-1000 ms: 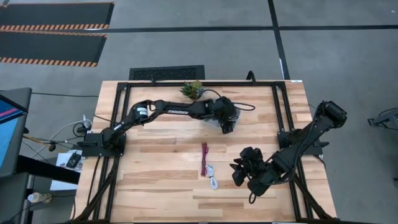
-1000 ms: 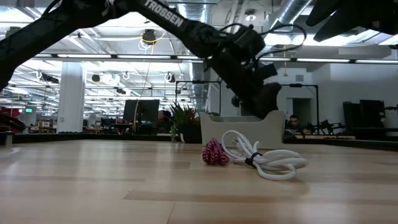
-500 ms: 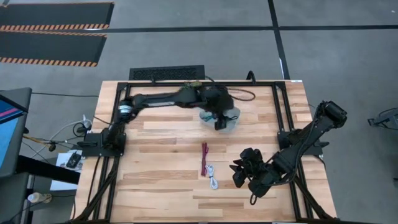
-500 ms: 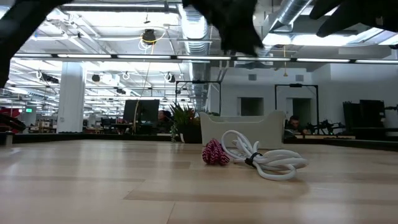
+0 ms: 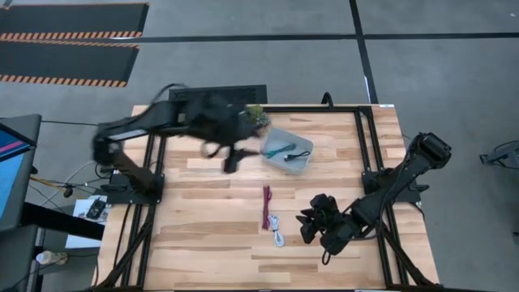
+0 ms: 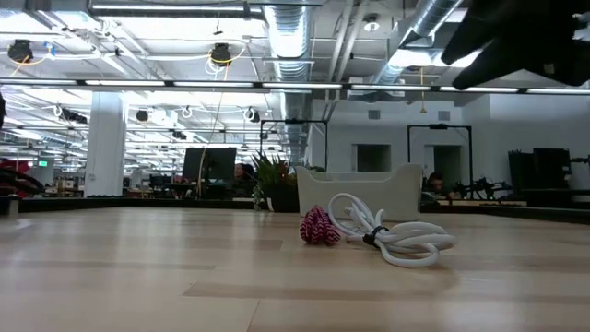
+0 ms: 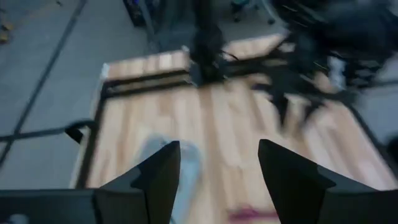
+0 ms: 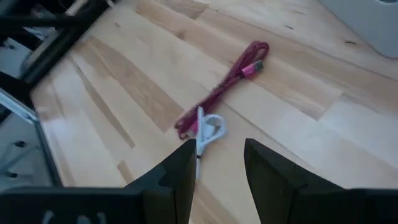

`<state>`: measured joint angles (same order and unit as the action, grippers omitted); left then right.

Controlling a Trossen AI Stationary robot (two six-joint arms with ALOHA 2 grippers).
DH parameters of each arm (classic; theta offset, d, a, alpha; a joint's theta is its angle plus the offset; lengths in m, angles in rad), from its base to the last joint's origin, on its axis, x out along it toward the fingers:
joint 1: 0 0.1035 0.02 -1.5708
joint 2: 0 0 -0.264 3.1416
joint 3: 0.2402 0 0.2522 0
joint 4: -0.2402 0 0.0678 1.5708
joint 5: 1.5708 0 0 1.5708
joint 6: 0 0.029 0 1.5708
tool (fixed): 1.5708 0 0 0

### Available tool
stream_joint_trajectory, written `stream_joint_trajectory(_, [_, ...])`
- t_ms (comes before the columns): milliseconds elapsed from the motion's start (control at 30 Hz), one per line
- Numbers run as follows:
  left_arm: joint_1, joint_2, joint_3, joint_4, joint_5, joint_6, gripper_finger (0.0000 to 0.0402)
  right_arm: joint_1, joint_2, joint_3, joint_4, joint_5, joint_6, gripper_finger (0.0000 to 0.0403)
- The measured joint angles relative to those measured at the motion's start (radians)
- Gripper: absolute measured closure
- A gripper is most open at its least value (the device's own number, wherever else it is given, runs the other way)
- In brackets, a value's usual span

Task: Pick and place USB-C Cables
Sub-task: Put the white charger cable into the white bin

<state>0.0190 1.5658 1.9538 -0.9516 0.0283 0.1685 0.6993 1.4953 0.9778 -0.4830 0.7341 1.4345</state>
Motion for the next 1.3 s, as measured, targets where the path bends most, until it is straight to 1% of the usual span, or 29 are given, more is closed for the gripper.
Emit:
stream_joint_trajectory(100, [-0.082, -0.138, -0.167, 0.033, -0.087, -0.056, 0.0198, -0.021, 0.04, -0.005, 0.031, -0.001, -0.002, 0.0244])
stream_joint_trajectory(167, [-0.137, -0.242, -0.311, 0.089, -0.179, -0.114, 0.0198, -0.027, 0.055, -0.007, 0.03, -0.012, -0.023, 0.0244])
stream_joint_trajectory(233, [-0.192, -0.357, -0.475, 0.163, -0.269, -0.185, 0.0198, -0.047, 0.08, -0.002, 0.081, -0.048, -0.057, 0.0244])
stream_joint_trajectory(333, [-0.259, -0.515, -0.72, 0.324, -0.385, -0.291, 0.0198, -0.09, 0.132, 0.008, 0.117, -0.193, -0.169, 0.0244])
stream_joint_trajectory(400, [-0.287, -0.614, -0.87, 0.433, -0.437, -0.345, 0.0198, -0.128, 0.172, 0.047, 0.124, -0.293, -0.242, 0.0244])
stream_joint_trajectory(467, [-0.296, -0.695, -0.991, 0.566, -0.464, -0.376, 0.0198, -0.162, 0.207, 0.082, 0.122, -0.372, -0.322, 0.0244])
stream_joint_trajectory(567, [-0.296, -0.792, -1.129, 0.686, -0.469, -0.414, 0.0198, -0.217, 0.265, 0.133, 0.119, -0.468, -0.456, 0.0244])
stream_joint_trajectory(600, [-0.294, -0.815, -1.161, 0.733, -0.47, -0.42, 0.0198, -0.234, 0.275, 0.146, 0.118, -0.496, -0.501, 0.0244])
stream_joint_trajectory(700, [-0.286, -0.875, -1.23, 0.793, -0.481, -0.425, 0.0198, -0.281, 0.294, 0.173, 0.117, -0.55, -0.624, 0.0244])
stream_joint_trajectory(767, [-0.278, -0.896, -1.252, 0.797, -0.486, -0.434, 0.0198, -0.308, 0.292, 0.179, 0.09, -0.564, -0.674, 0.0239])
stream_joint_trajectory(833, [-0.266, -0.905, -1.266, 0.796, -0.49, -0.441, 0.0198, -0.337, 0.292, 0.179, 0.087, -0.605, -0.703, 0.0225])
stream_joint_trajectory(933, [-0.255, -0.905, -1.277, 0.788, -0.486, -0.452, 0.0198, -0.374, 0.292, 0.179, 0.045, -0.679, -0.71, 0.0188])
stream_joint_trajectory(1067, [-0.254, -0.894, -1.286, 0.787, -0.486, -0.453, 0.0198, -0.395, 0.313, 0.18, 0.032, -0.682, -0.709, 0.0138])
stream_joint_trajectory(1167, [-0.254, -0.88, -1.288, 0.788, -0.493, -0.454, 0.0198, -0.402, 0.346, 0.18, 0.057, -0.682, -0.697, 0.0124])
stream_joint_trajectory(1300, [-0.254, -0.863, -1.288, 0.789, -0.516, -0.461, 0.0198, -0.398, 0.406, 0.18, 0.089, -0.683, -0.662, 0.0122])
